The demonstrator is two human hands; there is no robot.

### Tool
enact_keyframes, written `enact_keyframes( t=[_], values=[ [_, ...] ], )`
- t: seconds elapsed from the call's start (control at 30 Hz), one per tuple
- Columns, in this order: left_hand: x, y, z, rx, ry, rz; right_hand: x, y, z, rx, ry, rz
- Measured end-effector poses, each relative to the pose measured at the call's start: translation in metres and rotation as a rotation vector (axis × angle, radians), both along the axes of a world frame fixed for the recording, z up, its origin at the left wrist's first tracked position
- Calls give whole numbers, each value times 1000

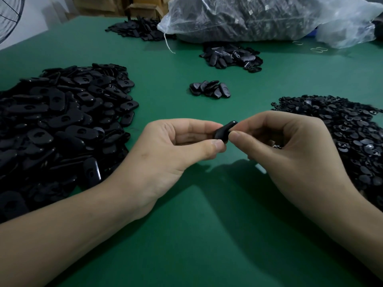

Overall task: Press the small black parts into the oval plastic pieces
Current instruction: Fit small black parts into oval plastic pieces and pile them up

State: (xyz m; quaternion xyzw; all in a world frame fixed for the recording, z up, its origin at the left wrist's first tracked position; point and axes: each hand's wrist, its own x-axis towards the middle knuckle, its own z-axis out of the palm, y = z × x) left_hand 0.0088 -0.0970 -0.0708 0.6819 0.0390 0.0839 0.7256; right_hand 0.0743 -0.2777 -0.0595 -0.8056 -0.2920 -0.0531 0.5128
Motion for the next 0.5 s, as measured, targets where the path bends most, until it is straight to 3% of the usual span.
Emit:
enact_keyframes(
  t=[0.5],
  values=[
    [-1,-2,2,6,30,-26,-9,2,4,-64,-156,-81]
  ],
)
